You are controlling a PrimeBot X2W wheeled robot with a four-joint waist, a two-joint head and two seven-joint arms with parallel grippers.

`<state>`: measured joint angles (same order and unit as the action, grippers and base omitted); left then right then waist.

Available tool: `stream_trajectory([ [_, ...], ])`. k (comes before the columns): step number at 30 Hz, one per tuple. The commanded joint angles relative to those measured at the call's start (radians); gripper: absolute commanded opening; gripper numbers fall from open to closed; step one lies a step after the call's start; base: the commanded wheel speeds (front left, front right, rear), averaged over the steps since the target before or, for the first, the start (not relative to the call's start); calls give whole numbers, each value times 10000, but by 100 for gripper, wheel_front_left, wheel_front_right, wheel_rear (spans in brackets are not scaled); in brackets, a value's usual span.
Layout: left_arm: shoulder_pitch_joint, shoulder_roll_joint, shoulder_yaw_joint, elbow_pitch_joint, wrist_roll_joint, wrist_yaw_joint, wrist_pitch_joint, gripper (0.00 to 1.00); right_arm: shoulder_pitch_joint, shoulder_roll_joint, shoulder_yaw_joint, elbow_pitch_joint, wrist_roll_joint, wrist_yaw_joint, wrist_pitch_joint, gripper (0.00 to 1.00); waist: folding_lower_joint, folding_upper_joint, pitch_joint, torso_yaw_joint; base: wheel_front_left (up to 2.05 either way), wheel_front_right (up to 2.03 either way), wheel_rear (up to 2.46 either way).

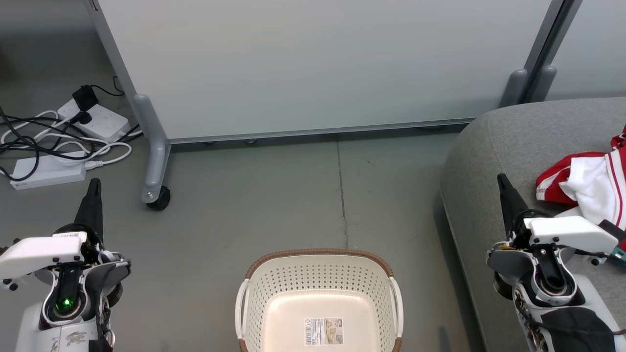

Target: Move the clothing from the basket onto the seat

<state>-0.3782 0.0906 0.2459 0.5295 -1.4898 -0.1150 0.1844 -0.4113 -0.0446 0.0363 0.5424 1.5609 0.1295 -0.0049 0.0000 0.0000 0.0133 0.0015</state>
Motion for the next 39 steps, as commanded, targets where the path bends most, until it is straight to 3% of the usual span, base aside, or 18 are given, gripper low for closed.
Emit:
stream_trajectory([
  [1, -192, 39, 100, 41, -153, -89, 70, 0, -194, -93, -18, 76, 178, 22, -38, 0, 0, 0, 6, -1, 0, 0, 0],
  [12, -423, -37, 312, 165, -719, -205, 275, 0, -369, -100, -15, 323, 877, 21, -45, 0, 0, 0, 61, -9, 0, 0, 0],
  [39, -397, -5, 252, 160, -732, -189, 224, 0, -369, -99, -14, 310, 856, 21, -46, 0, 0, 0, 61, -9, 0, 0, 0],
])
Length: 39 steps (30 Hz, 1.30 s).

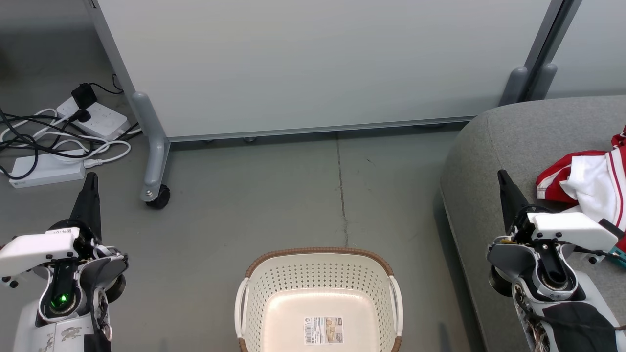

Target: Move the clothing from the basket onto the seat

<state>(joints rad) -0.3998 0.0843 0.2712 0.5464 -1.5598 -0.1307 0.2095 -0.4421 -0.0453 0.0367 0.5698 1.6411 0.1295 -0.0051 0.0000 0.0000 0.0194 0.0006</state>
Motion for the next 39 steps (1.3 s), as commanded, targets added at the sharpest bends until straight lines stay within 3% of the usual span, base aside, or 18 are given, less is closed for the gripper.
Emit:
stream_trajectory([
  [1, -182, 59, -3, -9, -32, -32, -29, 0, -60, -91, -17, 36, 54, 21, -44, 0, 0, 0, 0, 0, 0, 0, 0],
  [39, -175, 77, -33, -10, -69, -32, -33, 0, -60, -91, -16, 36, 55, 22, -45, 0, 0, 0, 0, 0, 0, 0, 0],
])
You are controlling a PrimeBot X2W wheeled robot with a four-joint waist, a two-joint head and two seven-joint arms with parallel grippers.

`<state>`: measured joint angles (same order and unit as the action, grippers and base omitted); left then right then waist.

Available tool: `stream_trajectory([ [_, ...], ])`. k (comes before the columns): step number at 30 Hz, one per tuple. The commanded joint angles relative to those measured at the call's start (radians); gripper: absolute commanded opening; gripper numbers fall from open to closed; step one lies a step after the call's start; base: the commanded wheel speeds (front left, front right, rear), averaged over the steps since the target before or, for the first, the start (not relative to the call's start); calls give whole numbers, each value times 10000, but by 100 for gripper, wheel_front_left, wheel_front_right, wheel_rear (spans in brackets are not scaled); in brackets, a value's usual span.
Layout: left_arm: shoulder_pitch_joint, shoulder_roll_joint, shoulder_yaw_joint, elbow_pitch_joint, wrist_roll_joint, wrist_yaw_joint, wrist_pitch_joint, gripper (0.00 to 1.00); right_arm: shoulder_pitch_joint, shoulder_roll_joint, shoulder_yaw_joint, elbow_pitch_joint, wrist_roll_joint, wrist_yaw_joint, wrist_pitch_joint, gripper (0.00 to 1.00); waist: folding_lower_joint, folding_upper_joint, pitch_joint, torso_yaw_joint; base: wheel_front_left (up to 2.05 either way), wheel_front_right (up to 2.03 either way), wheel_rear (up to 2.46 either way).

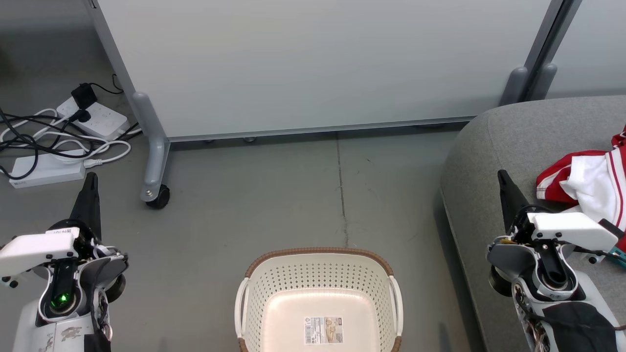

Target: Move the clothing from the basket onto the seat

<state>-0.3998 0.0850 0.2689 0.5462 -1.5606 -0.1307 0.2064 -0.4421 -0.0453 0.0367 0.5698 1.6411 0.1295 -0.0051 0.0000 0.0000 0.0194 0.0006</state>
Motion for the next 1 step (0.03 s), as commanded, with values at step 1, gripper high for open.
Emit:
stream_trajectory([
  [1, -175, 70, -9, -8, -63, -32, -3, 0, -60, -91, -16, 36, 55, 22, -45, 0, 0, 0, 0, 0, 0, 0, 0],
])
